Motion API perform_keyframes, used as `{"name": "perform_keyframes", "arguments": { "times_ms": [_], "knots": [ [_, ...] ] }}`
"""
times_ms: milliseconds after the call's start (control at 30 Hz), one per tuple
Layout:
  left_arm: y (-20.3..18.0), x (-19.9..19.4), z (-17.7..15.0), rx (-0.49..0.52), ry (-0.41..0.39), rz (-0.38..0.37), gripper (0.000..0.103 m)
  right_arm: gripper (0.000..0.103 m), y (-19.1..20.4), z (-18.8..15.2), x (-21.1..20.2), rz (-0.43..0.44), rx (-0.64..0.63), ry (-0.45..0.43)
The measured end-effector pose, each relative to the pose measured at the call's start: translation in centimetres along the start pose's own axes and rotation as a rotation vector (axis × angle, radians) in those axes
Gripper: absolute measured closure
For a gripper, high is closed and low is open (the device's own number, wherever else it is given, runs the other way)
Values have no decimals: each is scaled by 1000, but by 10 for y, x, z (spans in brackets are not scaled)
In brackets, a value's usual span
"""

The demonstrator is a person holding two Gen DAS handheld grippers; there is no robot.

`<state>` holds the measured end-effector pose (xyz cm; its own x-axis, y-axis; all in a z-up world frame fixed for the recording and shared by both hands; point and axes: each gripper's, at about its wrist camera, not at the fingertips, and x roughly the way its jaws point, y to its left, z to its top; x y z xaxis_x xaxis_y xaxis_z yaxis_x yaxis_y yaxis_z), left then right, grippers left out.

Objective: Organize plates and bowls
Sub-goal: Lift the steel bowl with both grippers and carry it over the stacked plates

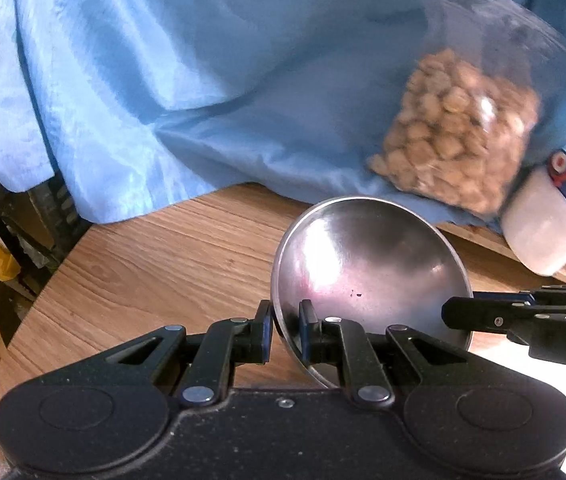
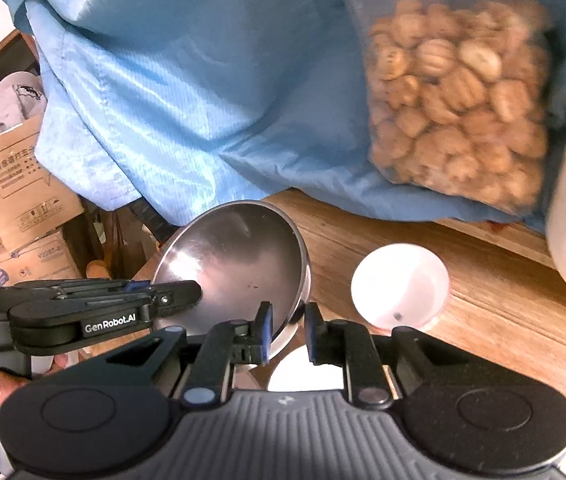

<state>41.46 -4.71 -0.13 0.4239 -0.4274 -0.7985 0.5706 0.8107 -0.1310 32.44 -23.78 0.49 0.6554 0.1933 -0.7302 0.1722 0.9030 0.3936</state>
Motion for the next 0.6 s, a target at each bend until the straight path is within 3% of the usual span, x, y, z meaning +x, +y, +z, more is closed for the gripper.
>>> {"name": "perform_keyframes", "arguments": {
  "times_ms": [367, 600],
  "knots": [
    [-56, -23, -33, 18, 3, -19, 89, 84, -23, -42, -54, -16, -2, -2],
    [-88, -33, -55, 19, 7, -73, 89, 84, -38, -75, -93, -60, 7, -7]
  ]
}}
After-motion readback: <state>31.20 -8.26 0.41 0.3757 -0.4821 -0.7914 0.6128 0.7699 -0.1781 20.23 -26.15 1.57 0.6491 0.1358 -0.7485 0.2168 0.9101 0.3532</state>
